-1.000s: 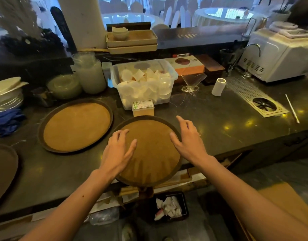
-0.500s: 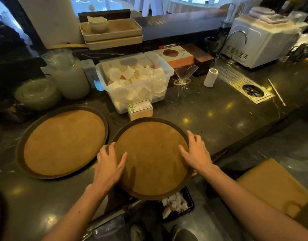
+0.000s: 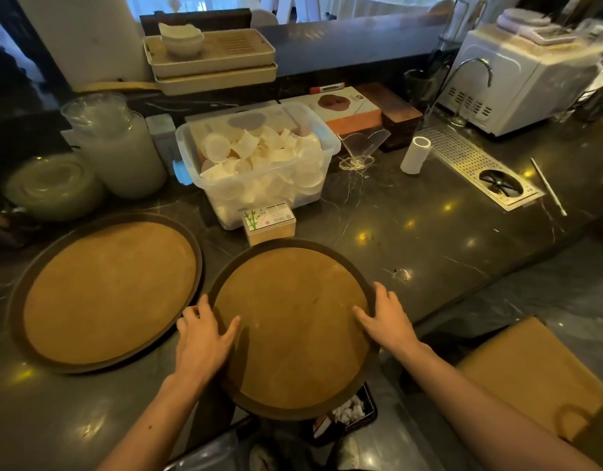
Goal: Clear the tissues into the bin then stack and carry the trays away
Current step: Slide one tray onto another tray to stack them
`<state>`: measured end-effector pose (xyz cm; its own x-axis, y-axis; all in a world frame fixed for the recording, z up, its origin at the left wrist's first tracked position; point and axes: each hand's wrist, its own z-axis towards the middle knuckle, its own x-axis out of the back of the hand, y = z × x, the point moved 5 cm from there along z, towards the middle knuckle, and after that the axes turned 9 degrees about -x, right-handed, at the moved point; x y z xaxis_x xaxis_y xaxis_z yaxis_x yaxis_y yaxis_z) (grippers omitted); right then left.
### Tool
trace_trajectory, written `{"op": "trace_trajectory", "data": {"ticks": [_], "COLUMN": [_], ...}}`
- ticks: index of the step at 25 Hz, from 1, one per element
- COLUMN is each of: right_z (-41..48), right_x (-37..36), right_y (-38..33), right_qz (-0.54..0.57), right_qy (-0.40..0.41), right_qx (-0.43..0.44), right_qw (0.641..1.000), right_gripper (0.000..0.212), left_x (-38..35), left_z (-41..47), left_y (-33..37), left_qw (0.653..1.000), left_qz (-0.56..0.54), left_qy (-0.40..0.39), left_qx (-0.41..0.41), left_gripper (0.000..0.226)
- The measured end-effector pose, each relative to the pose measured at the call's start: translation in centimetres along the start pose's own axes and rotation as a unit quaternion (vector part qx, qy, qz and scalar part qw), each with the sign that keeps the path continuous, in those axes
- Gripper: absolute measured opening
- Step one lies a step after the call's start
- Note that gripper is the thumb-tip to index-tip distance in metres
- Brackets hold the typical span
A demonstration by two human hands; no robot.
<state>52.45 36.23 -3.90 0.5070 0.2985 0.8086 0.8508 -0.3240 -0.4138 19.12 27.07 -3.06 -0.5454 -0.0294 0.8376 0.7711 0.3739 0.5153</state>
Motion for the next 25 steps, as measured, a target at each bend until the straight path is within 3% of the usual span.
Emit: {"op": "trace_trajectory", "data": {"ticks": [10, 17, 25], "right_z": [1.8, 1.8, 0.1], "right_x": [-1.3, -1.5, -0.3], "right_y": [0.7, 1.1, 0.6], "right_qz": [-0.009, 0.053, 0.124], "right_qy": [-0.014, 0.003, 0.051], "right_qx": [-0.012, -0.019, 0.009], "right_qw": [1.0, 0.998, 0.991], "right_gripper": [0.087, 0.084, 0.08], "left_x": [-0.8, -1.5, 0.3], "left_z": [1.8, 2.3, 1.5], "left_y": [-0.9, -1.7, -1.4], "left_qw": [0.997, 0.998, 0.994], "left_qz": [0.049, -0.023, -0.092], "left_qy": [-0.02, -0.023, 0.058], "left_qx": [0.051, 0.062, 0.017], "left_gripper": [0.084, 0.093, 0.096]}}
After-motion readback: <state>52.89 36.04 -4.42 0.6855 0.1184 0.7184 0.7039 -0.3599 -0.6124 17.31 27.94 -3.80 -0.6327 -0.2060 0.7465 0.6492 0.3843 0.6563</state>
